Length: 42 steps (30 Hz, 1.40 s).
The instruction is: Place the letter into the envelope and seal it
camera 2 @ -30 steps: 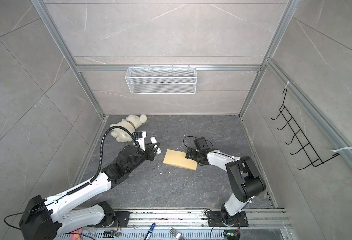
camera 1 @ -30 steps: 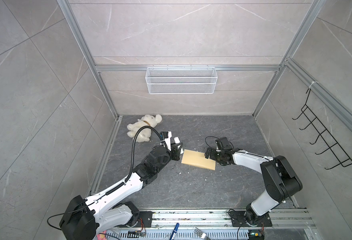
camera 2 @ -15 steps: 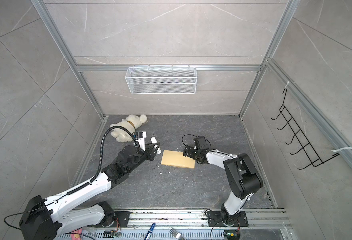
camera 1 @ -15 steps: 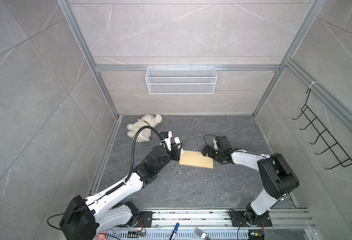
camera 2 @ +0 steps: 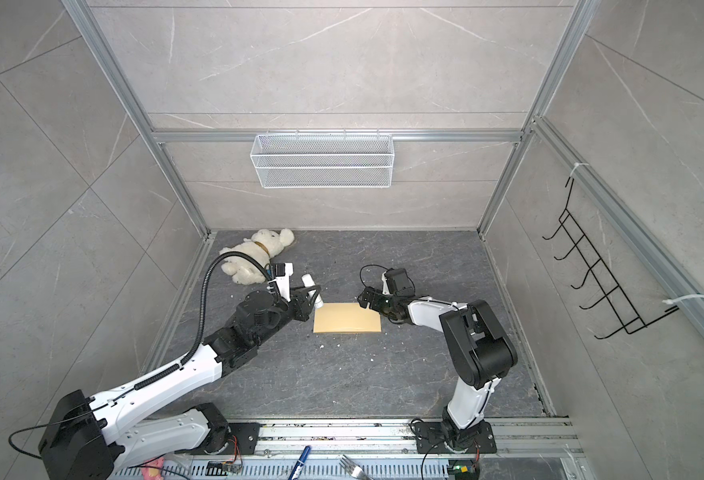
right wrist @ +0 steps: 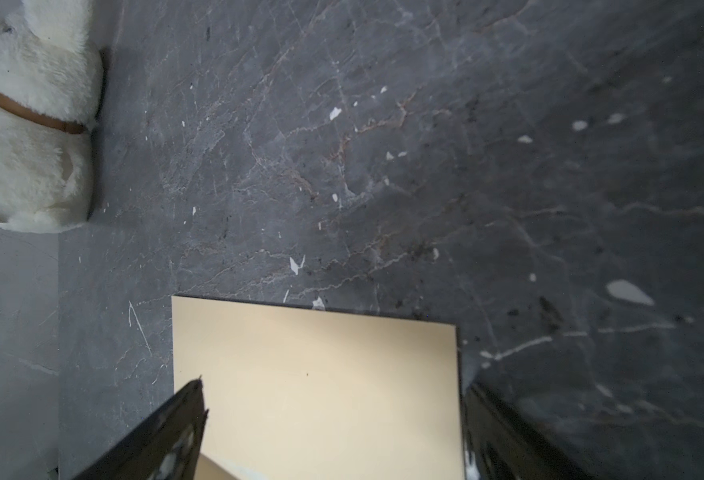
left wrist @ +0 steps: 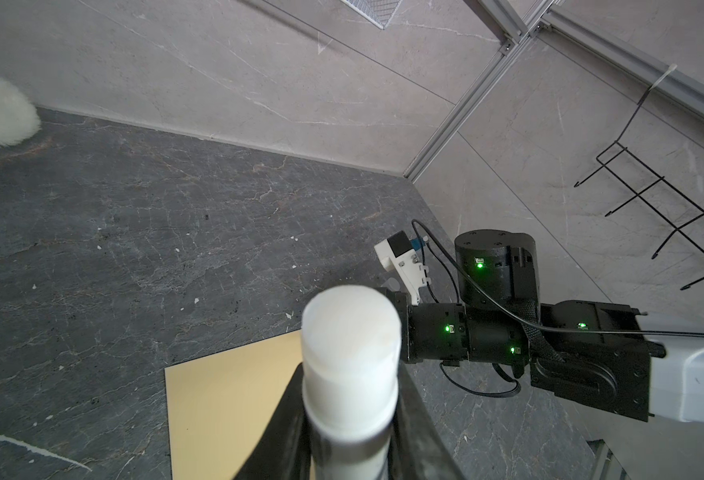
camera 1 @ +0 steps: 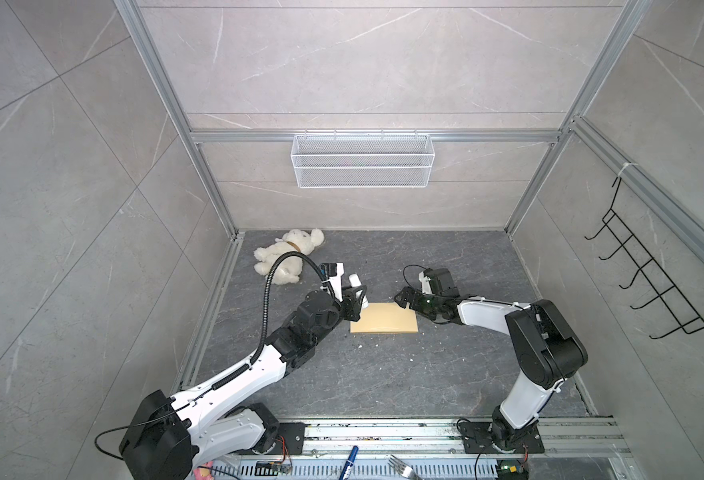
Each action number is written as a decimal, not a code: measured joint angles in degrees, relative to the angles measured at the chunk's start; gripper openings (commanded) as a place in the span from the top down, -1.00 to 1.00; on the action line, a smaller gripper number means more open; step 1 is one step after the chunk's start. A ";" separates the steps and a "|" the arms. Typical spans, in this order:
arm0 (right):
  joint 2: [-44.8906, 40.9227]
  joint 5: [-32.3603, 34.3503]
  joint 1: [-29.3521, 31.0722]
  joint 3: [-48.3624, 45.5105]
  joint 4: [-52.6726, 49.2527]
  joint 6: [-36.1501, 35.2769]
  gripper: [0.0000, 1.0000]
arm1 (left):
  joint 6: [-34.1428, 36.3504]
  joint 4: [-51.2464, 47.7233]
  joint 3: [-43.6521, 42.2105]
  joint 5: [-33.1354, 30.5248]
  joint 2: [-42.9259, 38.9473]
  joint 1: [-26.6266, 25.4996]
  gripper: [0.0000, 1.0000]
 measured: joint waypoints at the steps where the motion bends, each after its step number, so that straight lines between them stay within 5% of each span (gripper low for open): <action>1: -0.15 0.02 0.28 -0.46 0.79 -0.15 -0.95 | -0.87 -0.07 0.02 0.17 0.04 0.31 1.00; 6: -8.04 3.58 2.93 -7.52 6.99 -4.31 -0.98 | -8.63 -1.31 1.60 3.50 1.18 4.63 1.00; 15: -27.74 13.81 15.58 -23.28 35.87 -22.84 -0.99 | -29.03 -0.33 2.16 14.91 3.65 11.43 1.00; 28: -18.91 22.16 30.16 -24.11 62.86 -45.05 -0.80 | -42.32 0.00 4.50 22.51 3.80 11.41 1.00; 42: -10.34 27.23 32.28 -18.34 73.05 -48.04 -0.29 | -44.15 0.61 4.50 24.24 3.80 11.41 1.00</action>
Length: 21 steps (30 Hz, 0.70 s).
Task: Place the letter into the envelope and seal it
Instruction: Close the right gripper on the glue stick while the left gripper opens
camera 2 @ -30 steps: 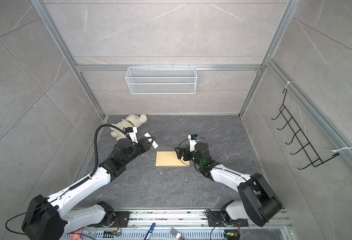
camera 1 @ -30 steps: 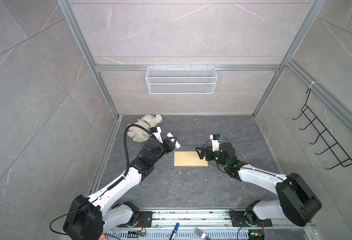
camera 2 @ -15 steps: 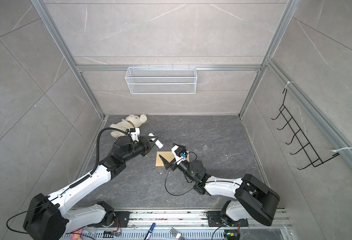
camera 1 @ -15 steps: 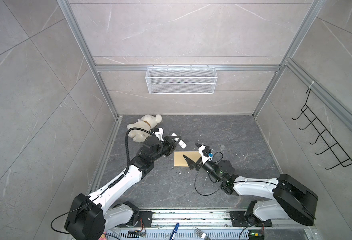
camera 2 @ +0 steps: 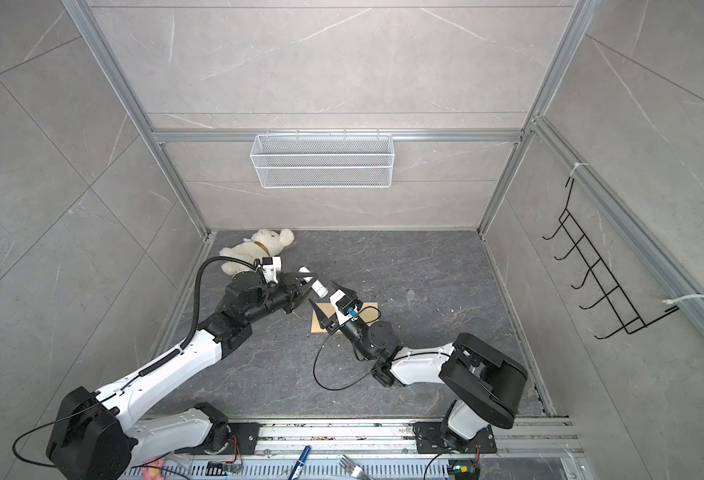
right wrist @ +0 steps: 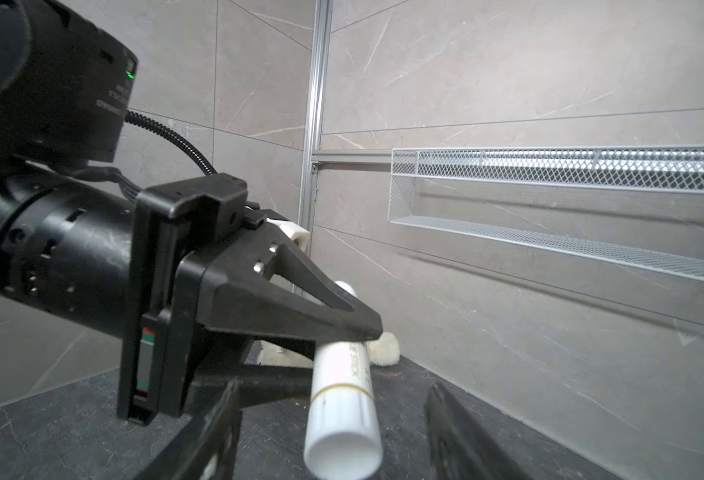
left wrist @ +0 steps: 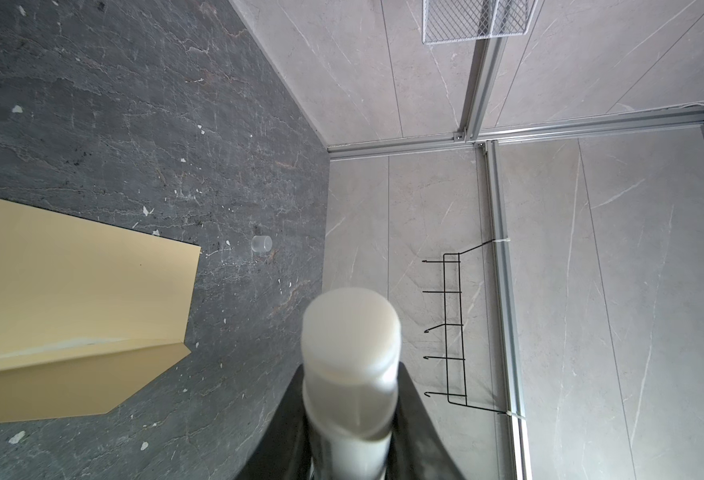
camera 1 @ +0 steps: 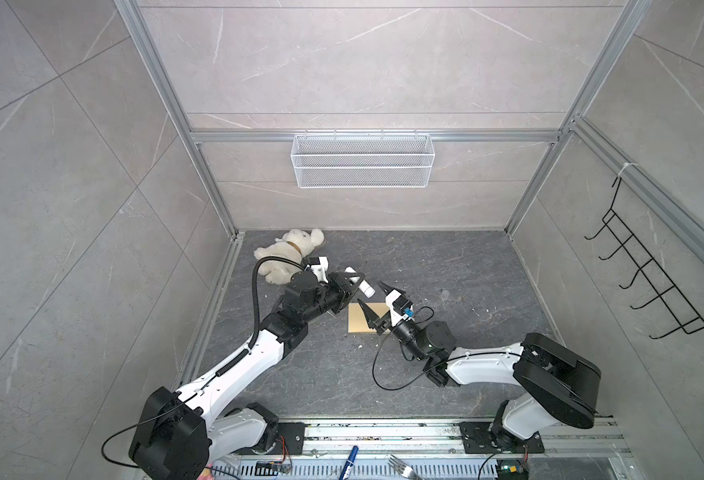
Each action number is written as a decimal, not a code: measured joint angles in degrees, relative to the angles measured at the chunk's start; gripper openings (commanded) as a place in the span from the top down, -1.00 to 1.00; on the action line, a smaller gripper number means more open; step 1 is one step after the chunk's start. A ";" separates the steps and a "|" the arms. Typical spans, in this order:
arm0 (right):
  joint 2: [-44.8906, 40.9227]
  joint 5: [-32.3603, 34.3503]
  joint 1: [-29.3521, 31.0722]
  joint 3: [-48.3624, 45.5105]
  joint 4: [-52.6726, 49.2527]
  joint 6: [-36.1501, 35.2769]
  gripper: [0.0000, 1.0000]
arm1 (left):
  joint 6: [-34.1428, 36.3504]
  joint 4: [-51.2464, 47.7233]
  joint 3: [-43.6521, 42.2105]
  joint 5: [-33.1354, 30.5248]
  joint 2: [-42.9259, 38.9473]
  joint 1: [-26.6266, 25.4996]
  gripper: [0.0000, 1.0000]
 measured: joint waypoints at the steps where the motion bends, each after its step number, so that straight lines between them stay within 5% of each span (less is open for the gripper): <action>1: 0.24 0.22 0.00 0.24 0.07 0.09 -0.25 | -0.02 0.04 0.00 0.04 0.00 0.00 1.00; 21: 4.37 2.16 0.00 3.50 0.66 1.40 0.06 | 0.00 0.74 0.00 1.14 0.00 0.00 1.00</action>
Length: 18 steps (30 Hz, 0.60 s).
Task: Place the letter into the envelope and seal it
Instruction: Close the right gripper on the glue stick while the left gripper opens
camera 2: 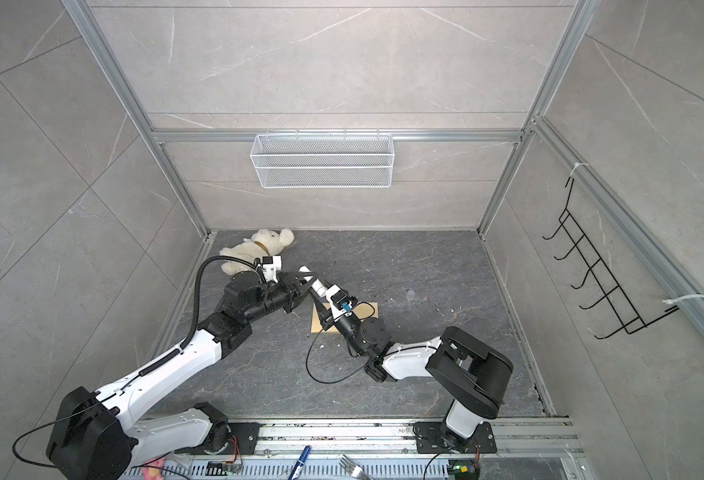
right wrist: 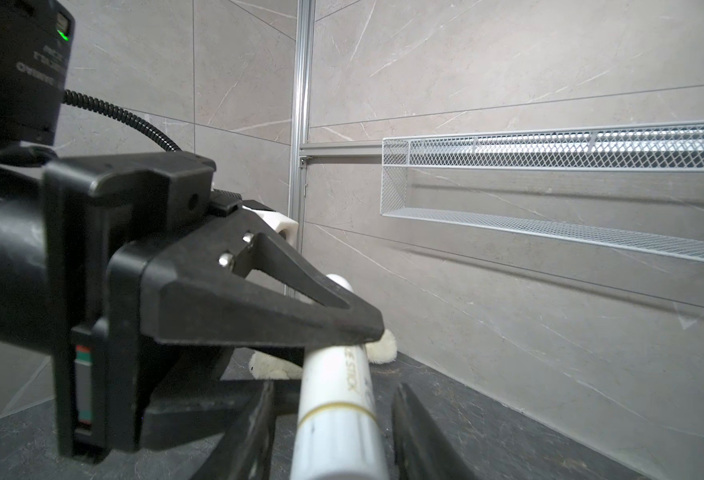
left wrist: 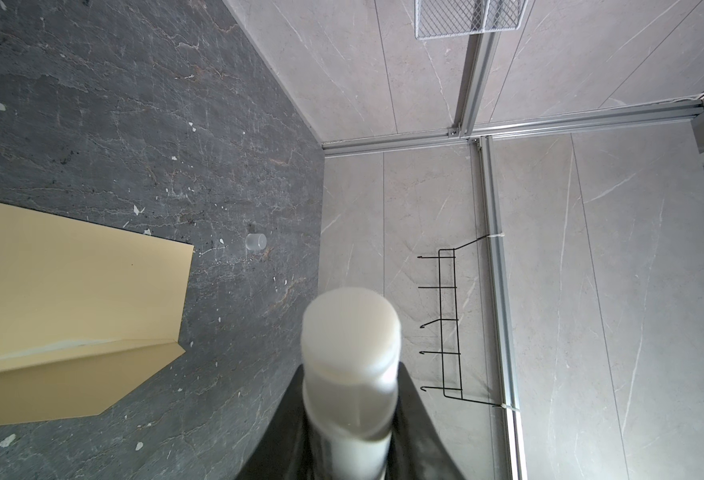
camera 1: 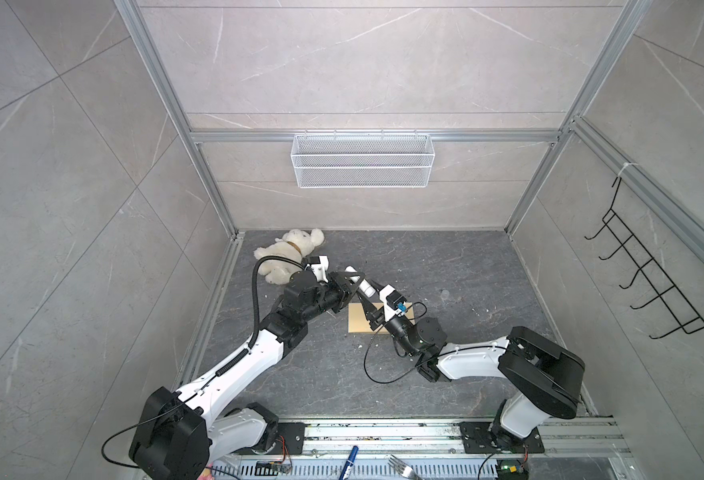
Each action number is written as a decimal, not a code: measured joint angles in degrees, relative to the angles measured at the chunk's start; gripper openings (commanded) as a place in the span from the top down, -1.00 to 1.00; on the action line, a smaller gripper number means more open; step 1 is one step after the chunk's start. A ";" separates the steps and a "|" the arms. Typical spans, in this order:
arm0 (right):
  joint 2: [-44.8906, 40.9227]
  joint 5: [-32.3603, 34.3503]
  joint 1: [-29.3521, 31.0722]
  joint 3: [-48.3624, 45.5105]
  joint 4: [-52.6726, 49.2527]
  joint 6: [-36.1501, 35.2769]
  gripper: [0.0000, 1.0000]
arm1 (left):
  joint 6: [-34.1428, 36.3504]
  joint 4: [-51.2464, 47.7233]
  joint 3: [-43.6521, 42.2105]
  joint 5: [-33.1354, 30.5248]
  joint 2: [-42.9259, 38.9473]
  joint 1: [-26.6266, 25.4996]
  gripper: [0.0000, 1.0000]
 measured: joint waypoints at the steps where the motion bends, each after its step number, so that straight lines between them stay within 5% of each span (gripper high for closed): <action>1: 0.00 0.07 0.00 0.15 0.00 0.11 0.07 | 0.00 0.00 0.00 0.07 0.00 0.00 1.00; 12: 1.18 0.70 0.00 1.77 0.24 0.33 0.29 | -0.02 0.39 0.00 0.31 0.00 0.02 1.00; 18: 1.51 0.94 0.00 2.19 0.39 0.31 0.64 | 0.00 0.48 0.00 0.37 0.04 0.04 1.00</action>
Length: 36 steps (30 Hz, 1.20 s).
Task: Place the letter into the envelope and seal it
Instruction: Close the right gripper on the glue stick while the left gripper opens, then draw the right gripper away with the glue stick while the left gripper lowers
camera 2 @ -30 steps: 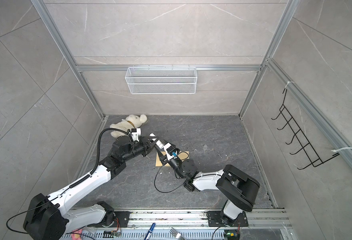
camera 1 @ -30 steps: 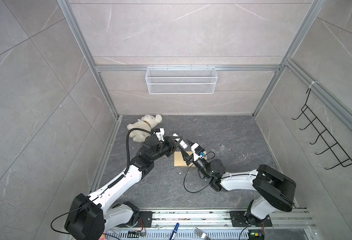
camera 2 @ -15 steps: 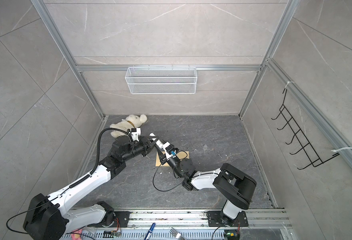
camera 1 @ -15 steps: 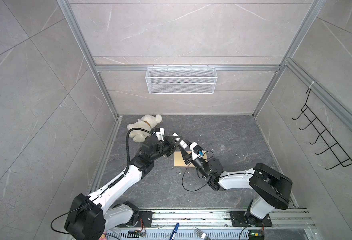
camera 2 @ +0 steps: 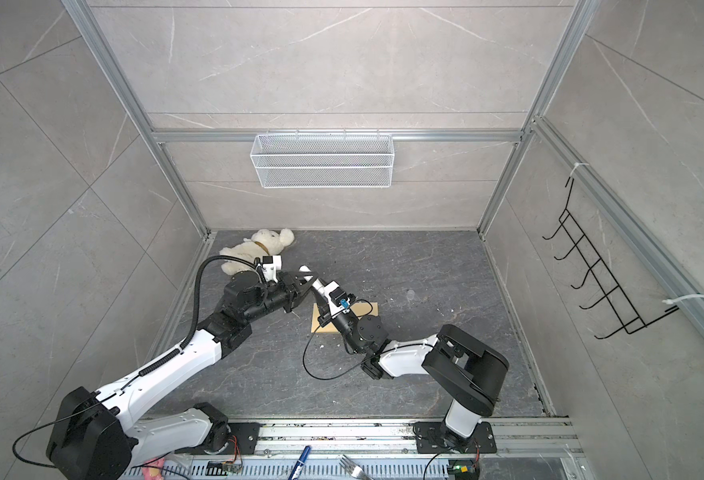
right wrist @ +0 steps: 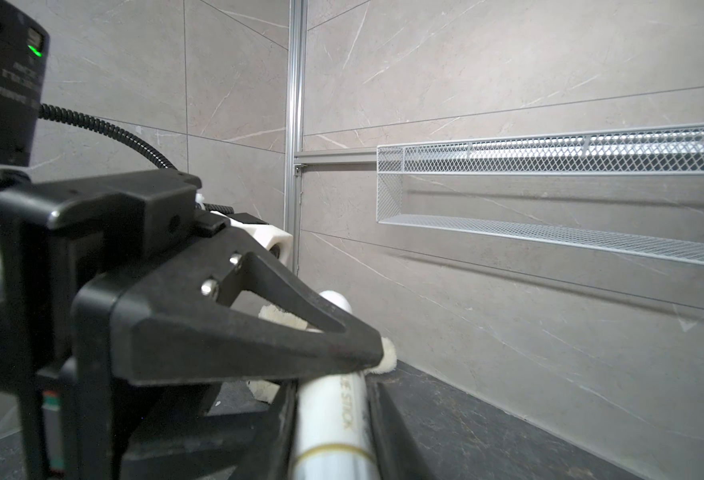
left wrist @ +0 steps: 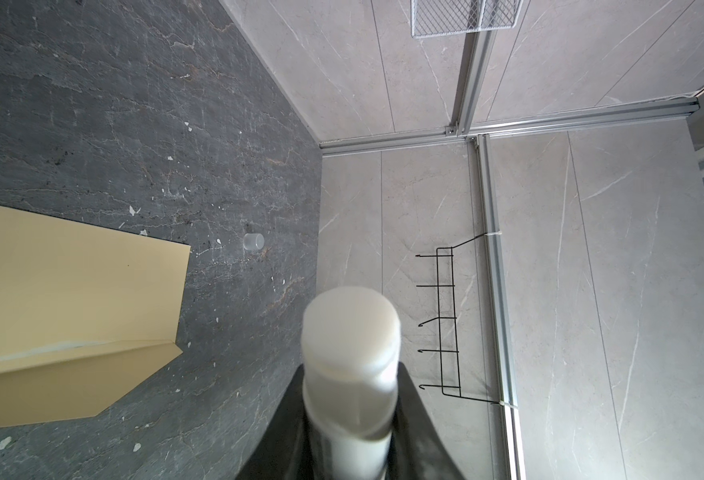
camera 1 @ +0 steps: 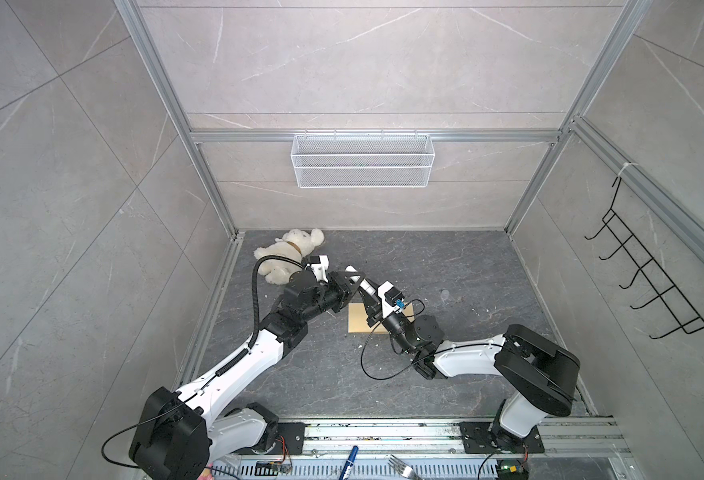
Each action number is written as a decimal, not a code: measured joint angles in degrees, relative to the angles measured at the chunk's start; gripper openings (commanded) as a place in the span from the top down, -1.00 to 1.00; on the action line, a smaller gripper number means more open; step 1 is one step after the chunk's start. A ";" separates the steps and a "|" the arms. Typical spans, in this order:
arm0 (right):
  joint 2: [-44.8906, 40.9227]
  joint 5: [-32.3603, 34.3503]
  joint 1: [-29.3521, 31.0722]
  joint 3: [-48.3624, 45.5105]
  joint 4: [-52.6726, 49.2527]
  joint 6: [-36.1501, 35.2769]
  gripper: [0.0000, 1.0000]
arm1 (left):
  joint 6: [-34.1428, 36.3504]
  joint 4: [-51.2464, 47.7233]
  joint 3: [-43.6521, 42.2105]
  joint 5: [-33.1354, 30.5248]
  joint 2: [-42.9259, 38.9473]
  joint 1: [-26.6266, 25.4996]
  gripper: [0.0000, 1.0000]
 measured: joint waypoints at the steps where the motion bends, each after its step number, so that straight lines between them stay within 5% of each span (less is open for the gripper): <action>1: 0.00 0.02 0.00 0.00 0.00 0.11 0.71 | 0.04 0.09 0.00 0.04 0.09 0.02 1.00; 2: 0.00 0.13 0.00 0.00 0.00 0.13 0.81 | 0.15 0.15 0.00 0.11 0.20 0.02 0.97; 4: 0.00 0.48 0.00 -0.07 -0.02 0.04 1.00 | 1.01 0.46 0.04 0.35 0.52 0.04 0.54; 7: -0.50 1.31 0.13 -0.76 -0.39 0.02 1.00 | 5.09 -0.33 0.42 0.61 0.92 0.02 0.04; 13: -9.51 5.49 0.07 -2.93 -11.08 1.16 1.00 | 19.19 -4.61 2.36 -0.04 0.68 -0.04 -0.55; 19: -24.50 6.21 -5.77 1.18 -41.57 10.82 1.00 | 39.69 -9.51 2.43 -0.57 -2.82 -0.04 -0.63; 28: -26.62 2.93 -11.78 22.71 -93.02 16.11 1.00 | 67.45 -10.78 -0.85 -0.42 -4.46 -4.11 -0.62; 36: -25.20 -0.50 -15.98 24.90 -114.44 16.85 1.00 | 85.81 -11.82 -2.08 0.52 3.91 -10.21 -0.46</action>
